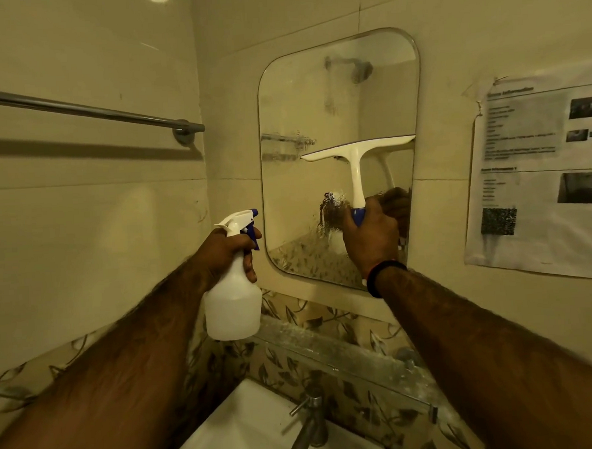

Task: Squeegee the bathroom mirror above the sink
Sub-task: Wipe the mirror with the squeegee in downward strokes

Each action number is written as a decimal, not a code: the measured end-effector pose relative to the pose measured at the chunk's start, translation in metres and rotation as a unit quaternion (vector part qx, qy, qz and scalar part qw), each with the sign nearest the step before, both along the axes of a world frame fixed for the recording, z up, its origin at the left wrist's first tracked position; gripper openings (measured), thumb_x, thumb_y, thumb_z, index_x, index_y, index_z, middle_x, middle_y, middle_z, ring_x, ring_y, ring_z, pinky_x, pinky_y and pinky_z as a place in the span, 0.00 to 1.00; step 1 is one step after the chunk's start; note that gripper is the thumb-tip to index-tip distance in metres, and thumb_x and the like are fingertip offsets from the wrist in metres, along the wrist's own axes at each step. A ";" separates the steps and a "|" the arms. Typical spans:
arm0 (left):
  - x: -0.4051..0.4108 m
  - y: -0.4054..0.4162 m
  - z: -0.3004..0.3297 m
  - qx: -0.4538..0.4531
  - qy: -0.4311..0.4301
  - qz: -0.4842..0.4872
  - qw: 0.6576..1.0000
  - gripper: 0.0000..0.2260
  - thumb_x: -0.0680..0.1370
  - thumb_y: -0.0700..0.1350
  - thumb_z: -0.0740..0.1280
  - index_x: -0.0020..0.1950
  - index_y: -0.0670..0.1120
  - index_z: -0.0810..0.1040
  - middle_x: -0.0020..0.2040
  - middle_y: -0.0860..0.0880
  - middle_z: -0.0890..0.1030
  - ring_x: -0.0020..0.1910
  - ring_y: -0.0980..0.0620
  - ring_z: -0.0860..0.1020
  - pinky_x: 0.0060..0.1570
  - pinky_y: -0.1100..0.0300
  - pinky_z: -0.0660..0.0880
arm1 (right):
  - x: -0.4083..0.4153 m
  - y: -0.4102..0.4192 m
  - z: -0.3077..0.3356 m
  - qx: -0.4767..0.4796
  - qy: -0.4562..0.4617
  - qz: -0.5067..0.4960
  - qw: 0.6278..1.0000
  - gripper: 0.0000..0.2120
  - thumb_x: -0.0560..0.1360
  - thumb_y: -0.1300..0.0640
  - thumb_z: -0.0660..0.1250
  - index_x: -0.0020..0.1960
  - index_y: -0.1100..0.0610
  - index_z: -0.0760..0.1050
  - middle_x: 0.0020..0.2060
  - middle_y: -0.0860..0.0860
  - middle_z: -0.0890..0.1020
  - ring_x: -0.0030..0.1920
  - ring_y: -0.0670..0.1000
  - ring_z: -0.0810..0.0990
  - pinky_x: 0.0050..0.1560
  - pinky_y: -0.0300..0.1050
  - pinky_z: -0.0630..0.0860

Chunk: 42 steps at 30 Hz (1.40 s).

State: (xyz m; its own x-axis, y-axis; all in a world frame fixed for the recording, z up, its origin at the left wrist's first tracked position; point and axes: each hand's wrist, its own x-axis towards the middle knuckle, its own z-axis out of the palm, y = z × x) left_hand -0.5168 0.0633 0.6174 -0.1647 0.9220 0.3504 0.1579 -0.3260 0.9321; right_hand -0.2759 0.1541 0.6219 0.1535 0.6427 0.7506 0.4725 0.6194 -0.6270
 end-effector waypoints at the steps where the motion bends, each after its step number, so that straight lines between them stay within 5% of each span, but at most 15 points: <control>1: -0.001 0.000 0.000 0.000 -0.003 0.001 1.000 0.09 0.77 0.33 0.61 0.55 0.37 0.76 0.26 0.40 0.74 0.23 0.42 0.75 0.32 0.50 0.79 | -0.002 -0.001 0.000 -0.002 -0.002 0.003 1.000 0.19 0.76 0.41 0.65 0.58 0.55 0.71 0.45 0.51 0.77 0.43 0.52 0.79 0.44 0.50 0.81; 24: 0.006 0.019 0.045 0.065 0.007 0.004 0.998 0.11 0.78 0.34 0.60 0.57 0.41 0.78 0.26 0.41 0.75 0.23 0.42 0.76 0.31 0.51 0.80 | -0.034 0.014 0.033 0.009 0.003 0.024 1.000 0.20 0.77 0.40 0.63 0.57 0.56 0.70 0.43 0.53 0.78 0.40 0.52 0.79 0.41 0.46 0.79; 32: 0.003 0.042 0.052 0.077 0.013 0.002 0.997 0.11 0.77 0.34 0.61 0.58 0.39 0.77 0.27 0.38 0.74 0.24 0.40 0.75 0.34 0.49 0.80 | -0.065 0.031 0.103 0.031 0.041 0.063 0.997 0.15 0.80 0.42 0.54 0.51 0.54 0.66 0.36 0.53 0.78 0.37 0.56 0.79 0.42 0.57 0.80; 42: 0.007 0.061 0.041 0.061 -0.003 -0.001 0.998 0.13 0.77 0.34 0.61 0.60 0.39 0.76 0.25 0.41 0.75 0.23 0.41 0.75 0.32 0.49 0.80 | -0.072 0.054 0.155 0.081 0.049 0.054 0.994 0.19 0.81 0.45 0.54 0.58 0.60 0.69 0.32 0.46 0.72 0.33 0.49 0.74 0.34 0.47 0.74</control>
State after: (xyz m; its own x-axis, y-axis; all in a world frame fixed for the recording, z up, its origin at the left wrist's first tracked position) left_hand -0.5097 0.1242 0.6587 -0.1656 0.8724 0.4598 0.1526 -0.4380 0.8860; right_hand -0.3482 0.2086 0.7773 0.1677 0.5319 0.8301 0.3388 0.7596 -0.5552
